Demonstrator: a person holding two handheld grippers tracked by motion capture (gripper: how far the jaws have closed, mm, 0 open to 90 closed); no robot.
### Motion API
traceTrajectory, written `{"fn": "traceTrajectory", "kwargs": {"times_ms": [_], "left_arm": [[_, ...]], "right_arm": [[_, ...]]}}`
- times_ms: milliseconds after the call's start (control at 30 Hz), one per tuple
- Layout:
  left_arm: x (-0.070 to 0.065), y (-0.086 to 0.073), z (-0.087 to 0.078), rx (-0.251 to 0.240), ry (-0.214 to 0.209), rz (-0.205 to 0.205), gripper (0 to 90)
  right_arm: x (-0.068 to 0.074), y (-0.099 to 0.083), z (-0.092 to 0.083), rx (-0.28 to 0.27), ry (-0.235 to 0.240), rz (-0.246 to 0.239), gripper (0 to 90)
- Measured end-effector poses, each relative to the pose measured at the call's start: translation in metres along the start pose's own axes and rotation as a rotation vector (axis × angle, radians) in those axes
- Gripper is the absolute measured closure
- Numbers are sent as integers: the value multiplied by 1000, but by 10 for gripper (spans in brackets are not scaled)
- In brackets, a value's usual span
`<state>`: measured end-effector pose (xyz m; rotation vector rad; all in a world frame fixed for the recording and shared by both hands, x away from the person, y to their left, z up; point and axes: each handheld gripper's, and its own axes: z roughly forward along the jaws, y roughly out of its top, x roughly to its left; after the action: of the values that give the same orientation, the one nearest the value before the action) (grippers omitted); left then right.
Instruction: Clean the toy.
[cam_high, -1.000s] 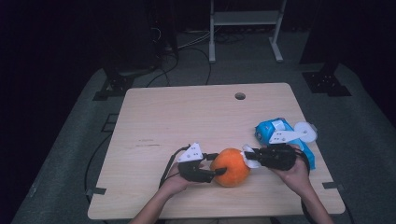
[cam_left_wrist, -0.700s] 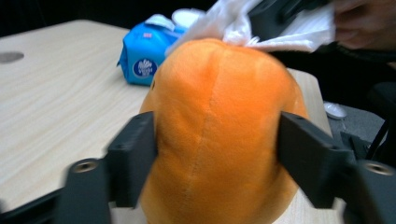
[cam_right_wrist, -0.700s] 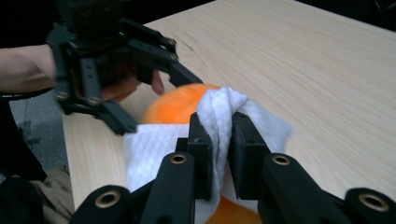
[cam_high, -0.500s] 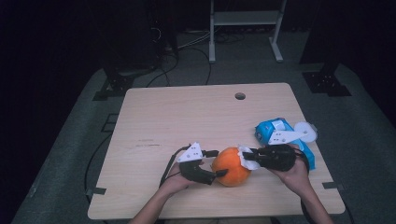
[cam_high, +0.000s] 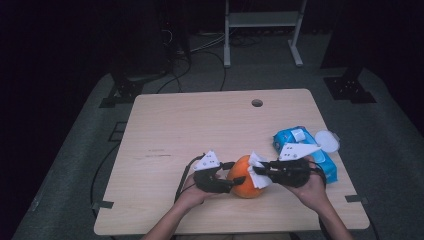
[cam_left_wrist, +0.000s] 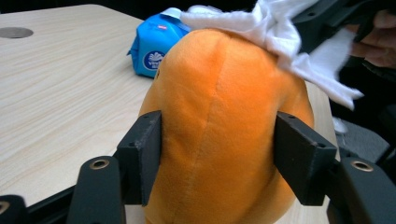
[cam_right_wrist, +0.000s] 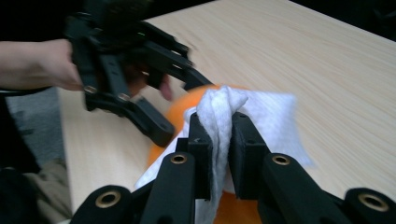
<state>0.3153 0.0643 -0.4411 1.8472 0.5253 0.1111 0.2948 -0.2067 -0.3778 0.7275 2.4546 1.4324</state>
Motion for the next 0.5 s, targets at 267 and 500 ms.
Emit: {"fn": "traceTrajectory", "kwargs": {"times_ms": [267, 500], "left_arm": [[-20, 2, 6, 23, 15, 136, 350], [-21, 0, 4, 10, -33, 174, 331]], "right_arm": [[10, 5, 2, 4, -10, -25, 789], [1, 5, 0, -1, -42, -8, 787]]}}
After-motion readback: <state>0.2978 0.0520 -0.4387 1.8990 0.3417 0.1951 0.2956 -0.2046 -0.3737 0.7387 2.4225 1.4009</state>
